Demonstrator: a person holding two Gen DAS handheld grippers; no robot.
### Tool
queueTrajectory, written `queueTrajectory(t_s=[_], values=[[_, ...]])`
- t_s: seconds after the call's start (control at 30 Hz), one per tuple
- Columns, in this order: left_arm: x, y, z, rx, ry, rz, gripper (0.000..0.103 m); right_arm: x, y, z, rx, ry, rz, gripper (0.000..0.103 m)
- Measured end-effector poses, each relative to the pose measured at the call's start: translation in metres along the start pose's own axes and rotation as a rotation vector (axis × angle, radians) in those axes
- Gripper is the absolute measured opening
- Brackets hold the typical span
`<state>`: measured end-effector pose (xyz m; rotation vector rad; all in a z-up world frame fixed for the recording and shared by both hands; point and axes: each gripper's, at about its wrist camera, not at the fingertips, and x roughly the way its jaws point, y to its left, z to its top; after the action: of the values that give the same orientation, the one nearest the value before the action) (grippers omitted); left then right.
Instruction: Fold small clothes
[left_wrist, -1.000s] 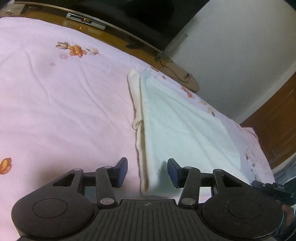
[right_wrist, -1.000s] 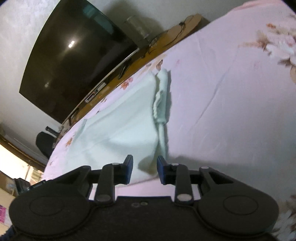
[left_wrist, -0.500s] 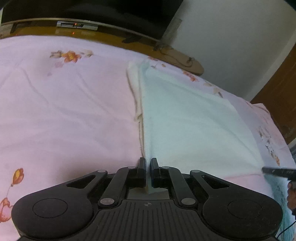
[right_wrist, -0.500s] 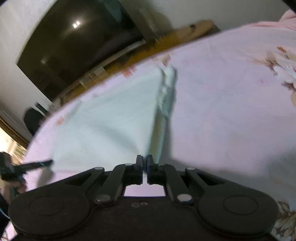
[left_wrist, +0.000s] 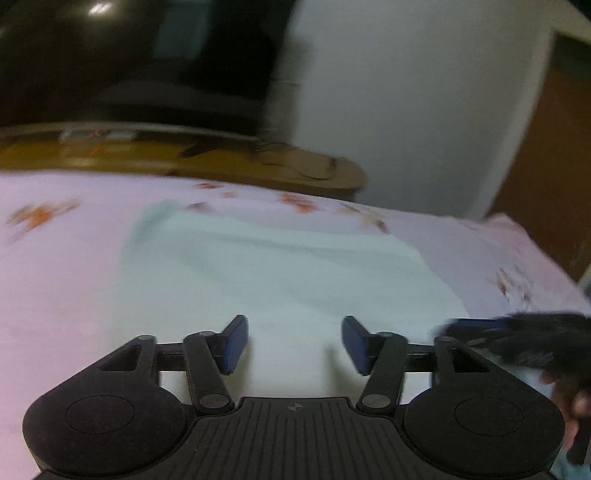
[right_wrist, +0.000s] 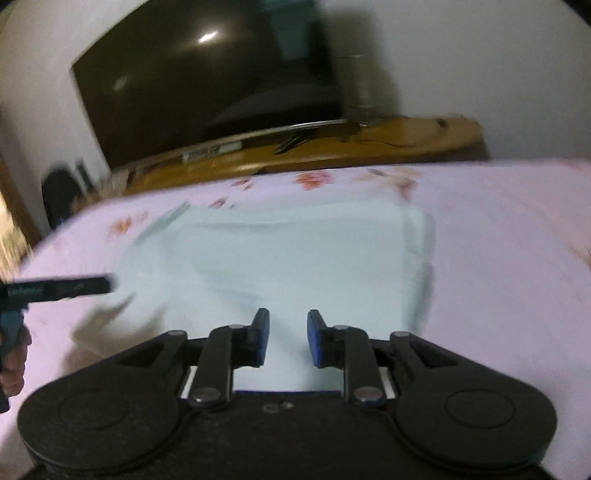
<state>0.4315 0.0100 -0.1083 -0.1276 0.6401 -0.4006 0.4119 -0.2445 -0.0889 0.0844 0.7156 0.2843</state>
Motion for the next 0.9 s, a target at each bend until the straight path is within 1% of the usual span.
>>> queueTrajectory(t_s=[0.03,0.07,0.1,0.13,0.17,0.2,0.23,0.27,0.3,0.33,0.37,0.4,0.47,0.53,0.57,0.6,0.67,0.7,0.73,0.77,0.8,0.83,0.87,0.9], values=[[0.01,-0.013,-0.004,0.022,0.013,-0.011,0.07,0.014,0.01,0.001,-0.039,0.014,-0.017,0.024],[0.019,-0.022,-0.008,0.038,0.035,-0.012,0.07,0.024,0.02,-0.004,-0.091,0.02,-0.032,0.024],[0.025,-0.029,-0.016,0.059,0.061,0.014,0.07,0.029,0.024,-0.01,-0.123,0.029,-0.054,0.024],[0.031,-0.031,-0.025,0.102,0.103,0.069,0.07,0.03,0.025,-0.016,-0.15,0.033,-0.07,0.024],[0.028,-0.029,-0.035,0.153,0.092,0.111,0.07,0.028,0.023,-0.027,-0.185,0.041,-0.082,0.024],[0.019,-0.025,-0.042,0.18,0.077,0.136,0.07,0.026,0.015,-0.038,-0.215,0.059,-0.118,0.024],[0.008,-0.019,-0.045,0.177,0.077,0.16,0.07,0.017,0.007,-0.046,-0.212,0.044,-0.139,0.024],[-0.005,-0.01,-0.047,0.157,0.076,0.189,0.07,0.007,-0.01,-0.05,-0.159,0.037,-0.149,0.024],[-0.022,0.002,-0.048,0.11,0.061,0.226,0.07,-0.001,-0.025,-0.05,-0.098,0.044,-0.149,0.024],[-0.038,0.015,-0.05,0.045,0.042,0.246,0.07,-0.01,-0.038,-0.049,-0.039,0.06,-0.145,0.024],[-0.056,0.029,-0.055,-0.044,0.02,0.258,0.07,-0.019,-0.047,-0.046,0.023,0.083,-0.133,0.024],[-0.073,0.043,-0.061,-0.153,0.004,0.251,0.07,-0.032,-0.052,-0.045,0.074,0.075,-0.131,0.026],[-0.091,0.059,-0.074,-0.324,-0.019,0.23,0.07,-0.055,-0.052,-0.048,0.119,0.012,-0.121,0.028],[-0.093,0.076,-0.09,-0.584,-0.035,0.142,0.07,-0.06,-0.045,-0.051,0.154,0.003,-0.096,0.028],[-0.092,0.082,-0.097,-0.705,-0.056,0.116,0.07,-0.059,-0.038,-0.052,0.162,-0.011,-0.074,0.024],[-0.092,0.087,-0.101,-0.776,-0.083,0.113,0.07,-0.057,-0.032,-0.05,0.162,-0.024,-0.052,0.02],[-0.084,0.093,-0.103,-0.886,-0.11,0.073,0.07,-0.053,-0.017,-0.046,0.169,-0.05,-0.02,0.002],[-0.08,0.096,-0.104,-0.926,-0.134,0.062,0.068,-0.05,-0.01,-0.041,0.172,-0.055,-0.008,0.002],[-0.075,0.1,-0.105,-0.949,-0.143,0.045,0.053,-0.047,-0.007,-0.033,0.175,-0.062,0.001,0.002],[-0.068,0.103,-0.107,-0.974,-0.134,0.04,0.041,-0.042,-0.001,-0.028,0.177,-0.068,0.012,0.003],[-0.06,0.109,-0.113,-1.02,-0.131,0.034,0.018,-0.04,0.001,-0.021,0.175,-0.066,0.018,0.003],[-0.05,0.115,-0.121,-1.083,-0.121,0.009,0.008,-0.034,0.005,-0.014,0.174,-0.064,0.028,0.003],[-0.047,0.117,-0.13,-1.125,-0.156,-0.013,0.008,-0.025,0.009,-0.005,0.176,-0.068,0.041,0.003],[-0.045,0.116,-0.13,-1.129,-0.176,-0.017,0.009,-0.019,0.011,-0.001,0.177,-0.067,0.049,0.003]])
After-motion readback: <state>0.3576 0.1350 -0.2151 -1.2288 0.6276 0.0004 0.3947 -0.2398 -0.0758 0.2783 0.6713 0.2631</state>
